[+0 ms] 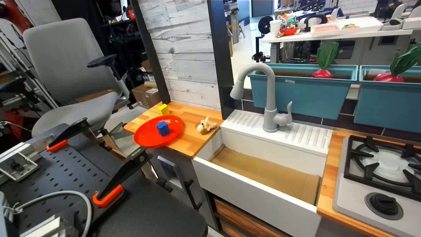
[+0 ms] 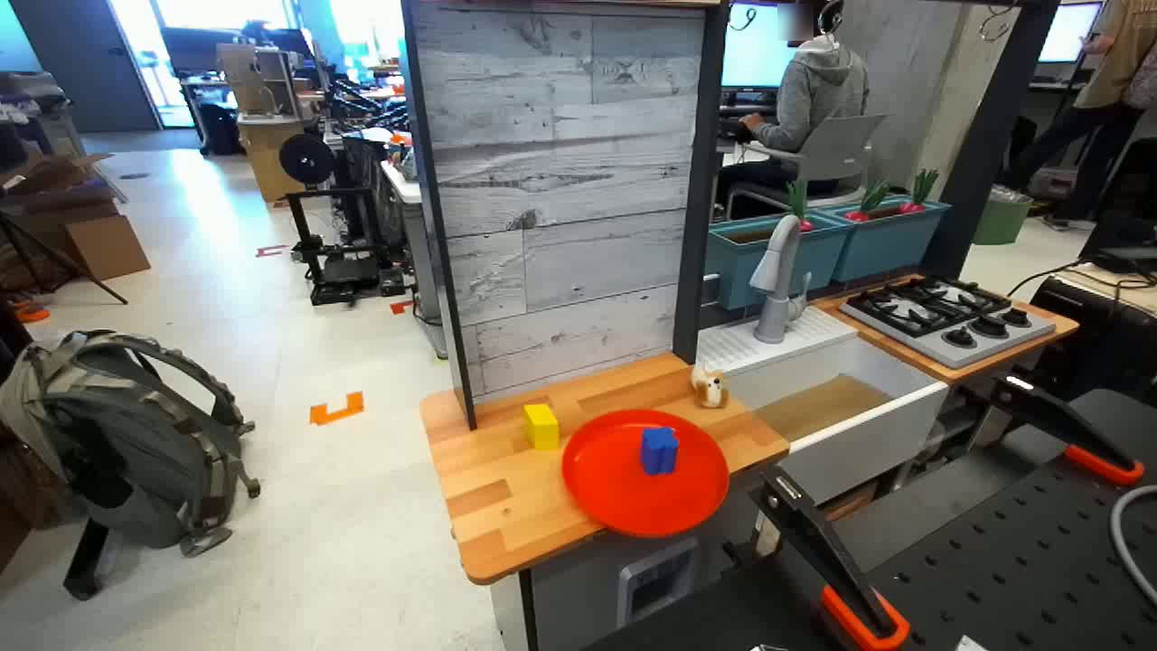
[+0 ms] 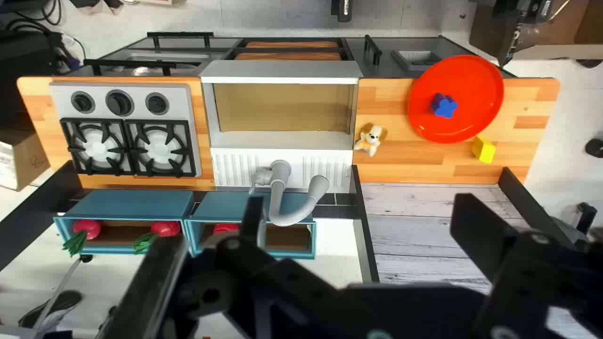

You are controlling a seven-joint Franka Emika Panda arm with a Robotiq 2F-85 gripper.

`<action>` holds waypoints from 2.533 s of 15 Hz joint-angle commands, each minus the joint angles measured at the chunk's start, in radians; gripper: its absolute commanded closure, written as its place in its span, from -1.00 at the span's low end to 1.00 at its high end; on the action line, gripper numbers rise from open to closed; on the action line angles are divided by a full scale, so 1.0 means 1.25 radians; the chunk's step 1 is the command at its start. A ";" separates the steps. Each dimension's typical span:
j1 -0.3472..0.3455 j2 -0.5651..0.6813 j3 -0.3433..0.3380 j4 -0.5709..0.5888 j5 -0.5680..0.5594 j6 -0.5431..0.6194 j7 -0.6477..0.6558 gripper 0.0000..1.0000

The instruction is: Remove the blue block from the orange plate

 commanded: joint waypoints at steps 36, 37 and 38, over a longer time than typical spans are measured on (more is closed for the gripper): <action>0.056 0.933 0.255 0.102 0.166 0.577 0.015 -1.00; 0.056 0.967 0.260 0.129 0.159 0.576 0.021 -1.00; 0.056 1.003 0.263 0.159 0.156 0.579 0.024 -1.00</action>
